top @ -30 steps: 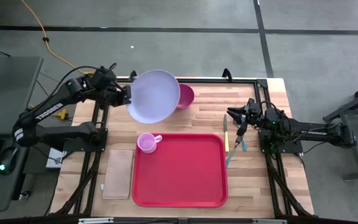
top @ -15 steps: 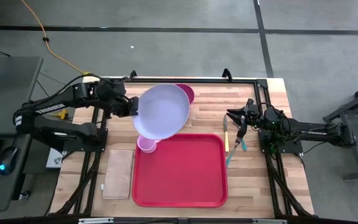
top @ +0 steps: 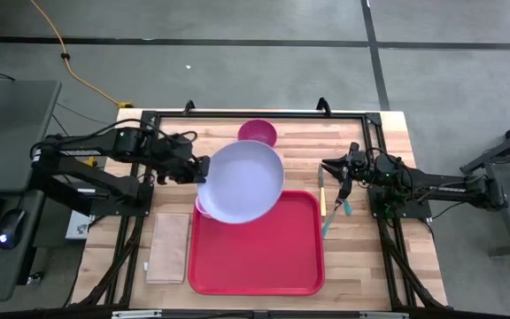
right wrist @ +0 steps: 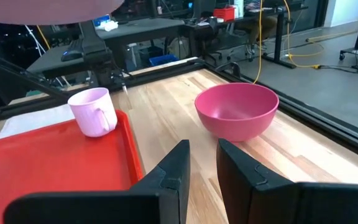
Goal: Set up tray
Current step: Put the purple plate on the red serving tray to the bottom right of the pink mug
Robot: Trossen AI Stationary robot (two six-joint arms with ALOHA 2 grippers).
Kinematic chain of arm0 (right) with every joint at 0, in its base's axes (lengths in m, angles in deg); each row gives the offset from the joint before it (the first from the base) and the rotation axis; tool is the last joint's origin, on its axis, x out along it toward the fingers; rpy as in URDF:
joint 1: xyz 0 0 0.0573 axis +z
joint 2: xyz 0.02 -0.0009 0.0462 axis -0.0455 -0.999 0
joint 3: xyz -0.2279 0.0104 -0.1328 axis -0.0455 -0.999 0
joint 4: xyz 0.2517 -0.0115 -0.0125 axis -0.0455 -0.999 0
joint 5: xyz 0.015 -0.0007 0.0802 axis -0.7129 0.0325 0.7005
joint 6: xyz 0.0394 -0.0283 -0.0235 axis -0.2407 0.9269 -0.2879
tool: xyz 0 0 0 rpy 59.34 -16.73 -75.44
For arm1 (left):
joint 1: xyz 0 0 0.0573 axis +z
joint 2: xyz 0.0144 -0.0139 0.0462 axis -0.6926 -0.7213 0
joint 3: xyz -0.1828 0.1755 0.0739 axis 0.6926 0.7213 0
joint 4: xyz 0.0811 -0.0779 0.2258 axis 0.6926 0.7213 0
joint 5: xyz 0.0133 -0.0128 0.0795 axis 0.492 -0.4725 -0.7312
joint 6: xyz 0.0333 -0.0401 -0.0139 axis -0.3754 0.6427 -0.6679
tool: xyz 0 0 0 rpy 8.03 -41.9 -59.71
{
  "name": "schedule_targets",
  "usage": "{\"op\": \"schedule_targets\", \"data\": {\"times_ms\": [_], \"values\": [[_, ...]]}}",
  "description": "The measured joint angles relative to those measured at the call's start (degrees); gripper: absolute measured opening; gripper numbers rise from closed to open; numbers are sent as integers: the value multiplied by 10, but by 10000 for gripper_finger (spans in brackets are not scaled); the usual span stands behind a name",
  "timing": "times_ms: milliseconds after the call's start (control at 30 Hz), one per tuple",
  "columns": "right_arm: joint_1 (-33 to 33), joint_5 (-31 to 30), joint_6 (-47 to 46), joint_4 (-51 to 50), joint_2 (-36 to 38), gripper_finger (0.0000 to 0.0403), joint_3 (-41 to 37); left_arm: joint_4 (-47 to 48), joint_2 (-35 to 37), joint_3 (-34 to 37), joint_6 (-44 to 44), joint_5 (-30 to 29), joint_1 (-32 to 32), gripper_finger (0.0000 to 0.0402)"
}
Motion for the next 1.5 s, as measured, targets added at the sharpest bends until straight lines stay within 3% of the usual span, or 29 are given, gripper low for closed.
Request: {"op": "schedule_targets", "data": {"times_ms": [833, 1500], "values": [[0, -9, 11, 0, 0, 57, 0, 0, -114, -29, 107, -34, -145, 12], [0, -100, 11, 0, 0, 57, 0, -33, -189, -29, 129, -33, -166, 12]]}}
